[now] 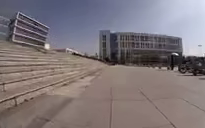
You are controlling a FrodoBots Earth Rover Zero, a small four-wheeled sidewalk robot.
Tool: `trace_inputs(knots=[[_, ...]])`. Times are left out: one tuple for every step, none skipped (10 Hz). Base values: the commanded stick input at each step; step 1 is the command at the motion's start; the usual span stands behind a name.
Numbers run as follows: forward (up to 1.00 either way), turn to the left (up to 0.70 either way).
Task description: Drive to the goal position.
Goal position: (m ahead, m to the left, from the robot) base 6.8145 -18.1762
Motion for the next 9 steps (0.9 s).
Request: trace_inputs(knots=[[0.70,-0.13],[0.70,-0.35],[0.70,-0.35],[0.70,-0.35],[0.70,-0.33],[0.70,0.00],[0.70,0.00],[0.70,0.00],[0.70,0.00]])
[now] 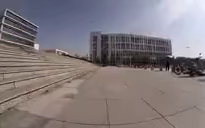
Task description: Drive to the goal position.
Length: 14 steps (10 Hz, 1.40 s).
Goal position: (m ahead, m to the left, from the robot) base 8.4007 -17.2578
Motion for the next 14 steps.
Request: trace_inputs(knots=[[0.70,0.00],[0.70,0.00],[0.70,0.00],[0.70,0.00],[0.70,0.00],[0.70,0.00],[0.70,0.00],[0.70,0.00],[0.70,0.00],[0.70,0.00],[0.70,0.00],[0.70,0.00],[0.70,0.00],[0.70,0.00]])
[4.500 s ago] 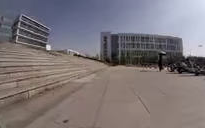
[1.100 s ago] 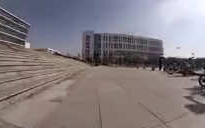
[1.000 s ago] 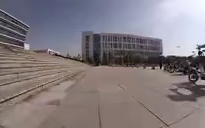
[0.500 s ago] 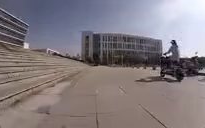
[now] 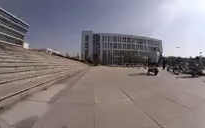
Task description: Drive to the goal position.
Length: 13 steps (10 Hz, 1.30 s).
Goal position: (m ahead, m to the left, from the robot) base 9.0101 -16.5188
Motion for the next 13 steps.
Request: trace_inputs(knots=[[0.70,0.00],[0.70,0.00],[0.70,0.00],[0.70,0.00],[0.70,0.00],[0.70,0.00],[0.70,0.00],[0.70,0.00],[0.70,0.00],[0.70,0.00],[0.70,0.00],[0.70,0.00],[0.70,0.00]])
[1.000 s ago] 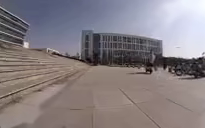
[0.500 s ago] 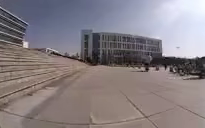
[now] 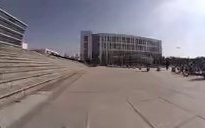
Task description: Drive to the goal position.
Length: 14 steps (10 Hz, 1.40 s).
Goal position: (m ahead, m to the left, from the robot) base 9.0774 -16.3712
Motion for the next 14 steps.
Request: trace_inputs(knots=[[0.70,0.00],[0.70,0.00],[0.70,0.00],[0.70,0.00],[0.70,0.00],[0.70,0.00],[0.70,0.00],[0.70,0.00],[0.70,0.00],[0.70,0.00],[0.70,0.00],[0.70,0.00],[0.70,0.00],[0.70,0.00]])
